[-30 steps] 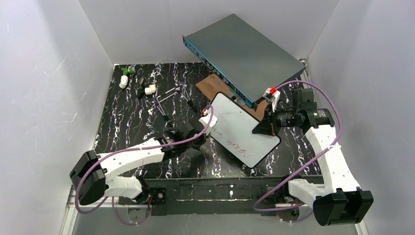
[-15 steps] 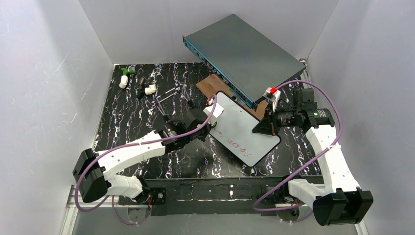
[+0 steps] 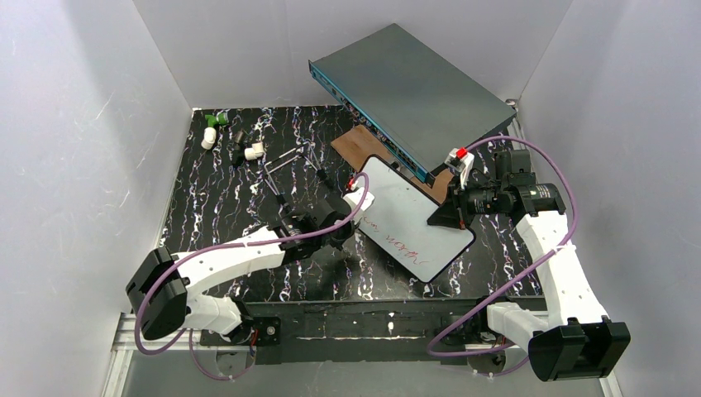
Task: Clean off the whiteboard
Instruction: Erase the whiteboard using the whiteboard.
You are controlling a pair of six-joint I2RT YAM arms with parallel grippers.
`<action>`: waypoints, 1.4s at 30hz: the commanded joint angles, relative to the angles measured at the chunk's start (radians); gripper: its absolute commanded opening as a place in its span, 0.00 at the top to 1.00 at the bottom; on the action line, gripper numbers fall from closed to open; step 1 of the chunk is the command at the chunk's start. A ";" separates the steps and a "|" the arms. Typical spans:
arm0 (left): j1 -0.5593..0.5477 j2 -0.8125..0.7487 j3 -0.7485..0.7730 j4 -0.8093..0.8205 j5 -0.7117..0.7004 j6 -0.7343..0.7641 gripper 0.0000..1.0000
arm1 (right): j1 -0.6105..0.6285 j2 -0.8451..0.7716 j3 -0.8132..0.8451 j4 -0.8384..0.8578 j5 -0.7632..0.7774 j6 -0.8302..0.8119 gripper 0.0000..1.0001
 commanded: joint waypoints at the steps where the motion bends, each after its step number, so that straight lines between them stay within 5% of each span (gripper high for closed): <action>1: 0.010 0.000 0.024 0.009 0.013 -0.003 1.00 | 0.012 -0.013 0.006 0.017 -0.200 0.012 0.99; 12: 0.038 0.053 0.203 -0.020 0.029 0.078 1.00 | 0.012 -0.010 0.005 0.017 -0.204 0.014 0.99; 25: 0.043 0.052 0.035 0.015 0.083 -0.036 1.00 | 0.012 -0.008 -0.002 0.020 -0.209 0.016 0.99; 36: 0.047 0.022 0.181 -0.018 0.135 -0.019 1.00 | 0.012 -0.014 -0.048 0.048 -0.227 0.033 0.99; 42: 0.047 -0.145 0.118 0.002 0.240 -0.077 1.00 | 0.015 -0.080 -0.186 0.120 -0.184 -0.024 0.99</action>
